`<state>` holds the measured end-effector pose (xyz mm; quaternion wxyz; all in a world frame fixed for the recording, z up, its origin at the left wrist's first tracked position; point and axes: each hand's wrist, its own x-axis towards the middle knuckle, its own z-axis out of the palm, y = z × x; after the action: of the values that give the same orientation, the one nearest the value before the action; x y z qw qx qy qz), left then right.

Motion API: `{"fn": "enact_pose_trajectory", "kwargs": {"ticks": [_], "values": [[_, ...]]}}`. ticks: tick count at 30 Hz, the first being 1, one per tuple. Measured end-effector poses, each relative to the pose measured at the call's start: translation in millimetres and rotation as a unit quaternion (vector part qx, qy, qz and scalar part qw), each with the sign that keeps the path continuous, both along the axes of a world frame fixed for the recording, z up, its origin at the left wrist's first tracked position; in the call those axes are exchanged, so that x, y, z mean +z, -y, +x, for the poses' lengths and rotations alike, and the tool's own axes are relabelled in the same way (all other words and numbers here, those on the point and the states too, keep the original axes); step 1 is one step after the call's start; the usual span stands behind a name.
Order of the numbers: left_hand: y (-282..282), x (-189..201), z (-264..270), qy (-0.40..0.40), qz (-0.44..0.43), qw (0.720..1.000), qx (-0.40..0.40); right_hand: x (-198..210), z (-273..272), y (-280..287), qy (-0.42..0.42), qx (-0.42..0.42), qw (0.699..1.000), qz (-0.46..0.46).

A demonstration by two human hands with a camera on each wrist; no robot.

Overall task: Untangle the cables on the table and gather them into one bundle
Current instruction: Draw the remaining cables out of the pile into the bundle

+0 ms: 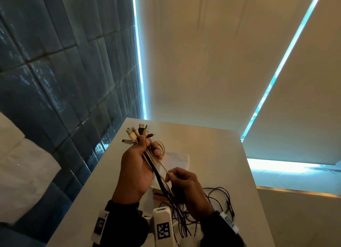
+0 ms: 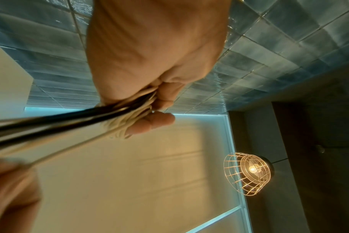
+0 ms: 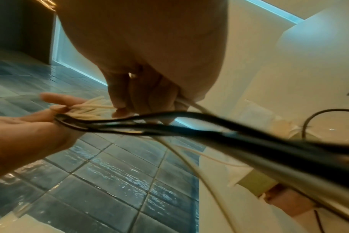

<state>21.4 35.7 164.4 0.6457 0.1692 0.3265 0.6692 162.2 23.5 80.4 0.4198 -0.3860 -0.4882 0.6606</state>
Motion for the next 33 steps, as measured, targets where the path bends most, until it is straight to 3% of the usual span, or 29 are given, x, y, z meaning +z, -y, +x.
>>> {"fn": "enact_pose_trajectory", "kwargs": {"ticks": [10,24,30,33], "values": [[2.4,-4.8,-2.3,-0.097,0.018,0.995,0.0,-35.1,-0.1,-3.7,0.083,0.006,0.996,-0.031],[5.2,0.3,-7.5,-0.114,0.033,0.993,0.014,-92.1,-5.1,-6.9,0.24,-0.01,0.97,-0.04],[3.8,-0.7,-9.4,-0.191,0.008,0.981,-0.028,-82.5,-1.4,-9.2,0.252,-0.042,0.965,-0.058],[5.1,0.0,-7.6,-0.238,0.0,0.971,-0.035,-59.4,0.1,-16.1,0.198,-0.077,0.975,-0.067]]}}
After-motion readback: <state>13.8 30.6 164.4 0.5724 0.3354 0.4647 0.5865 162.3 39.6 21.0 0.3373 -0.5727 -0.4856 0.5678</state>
